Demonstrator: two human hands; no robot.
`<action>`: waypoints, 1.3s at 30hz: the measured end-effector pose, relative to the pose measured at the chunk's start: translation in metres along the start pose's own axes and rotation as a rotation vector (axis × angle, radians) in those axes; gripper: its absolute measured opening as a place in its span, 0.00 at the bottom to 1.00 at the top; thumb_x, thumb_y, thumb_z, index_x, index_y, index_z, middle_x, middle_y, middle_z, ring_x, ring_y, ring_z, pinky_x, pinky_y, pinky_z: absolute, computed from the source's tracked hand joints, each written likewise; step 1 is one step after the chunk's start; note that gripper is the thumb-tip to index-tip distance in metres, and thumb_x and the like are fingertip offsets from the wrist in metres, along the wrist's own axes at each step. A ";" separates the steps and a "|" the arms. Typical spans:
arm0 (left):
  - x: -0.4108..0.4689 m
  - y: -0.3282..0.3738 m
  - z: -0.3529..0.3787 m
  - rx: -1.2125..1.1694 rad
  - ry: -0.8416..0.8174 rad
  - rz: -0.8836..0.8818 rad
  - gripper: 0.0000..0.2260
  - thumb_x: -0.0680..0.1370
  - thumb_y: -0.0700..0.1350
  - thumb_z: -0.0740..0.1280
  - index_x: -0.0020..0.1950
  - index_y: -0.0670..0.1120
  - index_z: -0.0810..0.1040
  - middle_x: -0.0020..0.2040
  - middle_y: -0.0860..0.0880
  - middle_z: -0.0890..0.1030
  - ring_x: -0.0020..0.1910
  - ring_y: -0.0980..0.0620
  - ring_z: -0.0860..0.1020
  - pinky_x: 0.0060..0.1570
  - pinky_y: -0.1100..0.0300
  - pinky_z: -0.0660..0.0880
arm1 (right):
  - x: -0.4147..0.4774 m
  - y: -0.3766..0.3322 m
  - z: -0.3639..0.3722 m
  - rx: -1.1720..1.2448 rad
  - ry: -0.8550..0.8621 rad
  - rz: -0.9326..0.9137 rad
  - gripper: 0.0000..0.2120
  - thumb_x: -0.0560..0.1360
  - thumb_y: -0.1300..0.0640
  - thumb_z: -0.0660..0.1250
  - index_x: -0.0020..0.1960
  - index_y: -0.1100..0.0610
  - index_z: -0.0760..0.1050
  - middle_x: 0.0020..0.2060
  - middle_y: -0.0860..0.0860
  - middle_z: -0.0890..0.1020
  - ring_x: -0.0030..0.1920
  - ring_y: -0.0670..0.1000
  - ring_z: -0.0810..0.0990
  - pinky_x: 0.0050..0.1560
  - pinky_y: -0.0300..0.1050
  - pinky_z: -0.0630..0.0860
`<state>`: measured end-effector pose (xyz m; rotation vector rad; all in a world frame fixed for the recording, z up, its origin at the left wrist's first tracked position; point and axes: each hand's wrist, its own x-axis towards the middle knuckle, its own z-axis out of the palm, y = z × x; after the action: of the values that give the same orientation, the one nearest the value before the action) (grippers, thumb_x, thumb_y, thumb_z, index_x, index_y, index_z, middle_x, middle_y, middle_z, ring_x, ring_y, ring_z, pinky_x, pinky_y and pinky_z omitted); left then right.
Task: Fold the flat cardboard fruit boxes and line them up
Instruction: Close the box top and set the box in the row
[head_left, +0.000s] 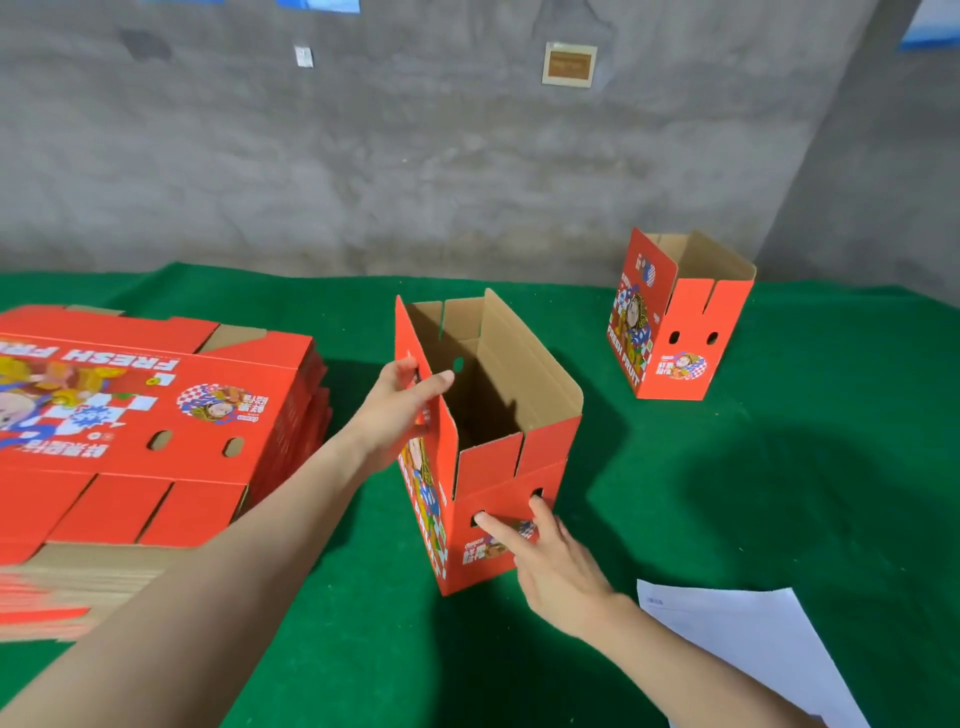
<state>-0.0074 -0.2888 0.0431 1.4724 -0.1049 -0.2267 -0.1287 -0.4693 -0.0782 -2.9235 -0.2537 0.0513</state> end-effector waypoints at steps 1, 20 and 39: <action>0.002 0.001 0.004 0.019 -0.009 0.011 0.26 0.78 0.46 0.66 0.73 0.43 0.61 0.53 0.54 0.72 0.44 0.61 0.72 0.40 0.58 0.74 | 0.004 -0.001 -0.001 -0.026 -0.008 0.008 0.41 0.76 0.64 0.56 0.68 0.26 0.38 0.74 0.59 0.47 0.66 0.62 0.66 0.59 0.53 0.71; 0.089 -0.166 -0.011 1.432 -0.242 -0.270 0.23 0.83 0.51 0.49 0.78 0.55 0.49 0.78 0.48 0.39 0.77 0.43 0.42 0.74 0.45 0.50 | 0.134 0.098 -0.024 -0.010 0.064 0.324 0.43 0.74 0.70 0.58 0.73 0.33 0.46 0.72 0.64 0.48 0.69 0.64 0.63 0.62 0.52 0.72; 0.152 -0.153 0.017 1.664 -0.332 -0.388 0.25 0.83 0.48 0.51 0.79 0.51 0.46 0.73 0.38 0.66 0.71 0.42 0.66 0.69 0.53 0.63 | 0.256 0.306 -0.085 0.026 0.061 0.548 0.45 0.73 0.73 0.55 0.74 0.31 0.46 0.76 0.60 0.40 0.74 0.63 0.53 0.62 0.54 0.73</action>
<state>0.1239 -0.3502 -0.1180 3.1006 -0.3196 -0.8201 0.1793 -0.7371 -0.0626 -2.8684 0.5538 0.0470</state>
